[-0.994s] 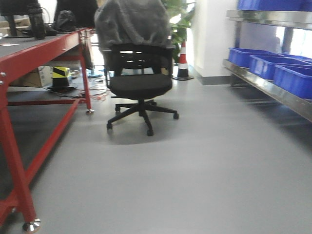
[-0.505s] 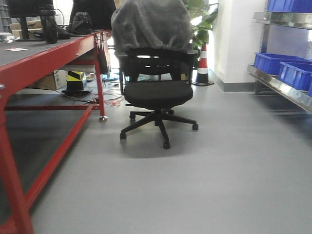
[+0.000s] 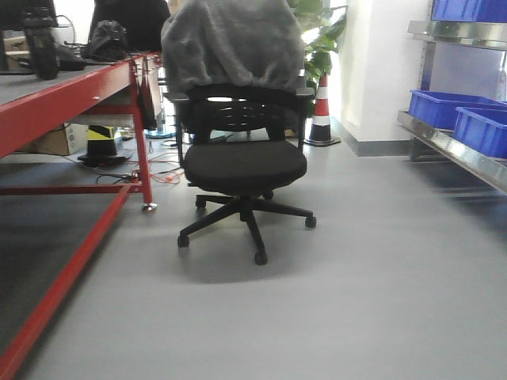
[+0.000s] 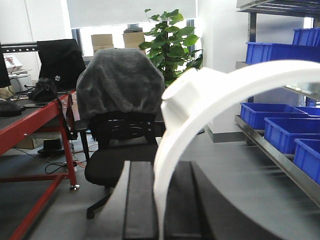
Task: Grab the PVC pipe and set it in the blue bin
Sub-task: 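Drive the base up to the shelf of blue bins holding the arc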
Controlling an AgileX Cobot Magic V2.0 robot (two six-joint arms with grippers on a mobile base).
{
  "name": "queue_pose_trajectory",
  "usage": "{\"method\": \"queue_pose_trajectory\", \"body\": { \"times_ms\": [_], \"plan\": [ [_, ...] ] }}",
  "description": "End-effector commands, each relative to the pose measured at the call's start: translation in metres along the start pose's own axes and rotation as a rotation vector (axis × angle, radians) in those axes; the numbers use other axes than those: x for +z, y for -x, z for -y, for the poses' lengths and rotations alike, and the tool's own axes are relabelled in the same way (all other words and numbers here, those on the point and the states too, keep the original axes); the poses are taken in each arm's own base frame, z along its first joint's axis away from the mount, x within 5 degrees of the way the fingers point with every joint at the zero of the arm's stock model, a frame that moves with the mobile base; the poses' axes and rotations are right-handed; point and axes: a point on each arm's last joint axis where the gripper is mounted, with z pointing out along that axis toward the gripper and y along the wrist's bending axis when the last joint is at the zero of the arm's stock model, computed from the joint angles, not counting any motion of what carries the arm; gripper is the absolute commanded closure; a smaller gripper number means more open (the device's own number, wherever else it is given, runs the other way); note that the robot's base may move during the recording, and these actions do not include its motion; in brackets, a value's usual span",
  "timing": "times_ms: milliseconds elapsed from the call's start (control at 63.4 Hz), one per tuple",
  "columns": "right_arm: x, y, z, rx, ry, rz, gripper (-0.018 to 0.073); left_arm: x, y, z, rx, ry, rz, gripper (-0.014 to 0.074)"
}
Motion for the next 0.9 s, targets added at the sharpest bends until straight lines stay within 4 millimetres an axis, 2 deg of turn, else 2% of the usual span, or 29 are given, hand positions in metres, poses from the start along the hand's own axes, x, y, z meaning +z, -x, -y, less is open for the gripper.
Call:
{"method": "queue_pose_trajectory", "body": {
  "times_ms": [0, 884],
  "plan": [
    [-0.0002, 0.0015, 0.0002, -0.008, -0.001, 0.027, 0.0728, -0.0014, 0.0036, 0.0007, 0.001, -0.007, 0.037, 0.0707],
    [-0.0002, 0.0015, 0.0002, -0.008, -0.001, 0.027, 0.0728, -0.0014, 0.0036, 0.0007, 0.001, -0.007, 0.037, 0.0707]
  ]
}}
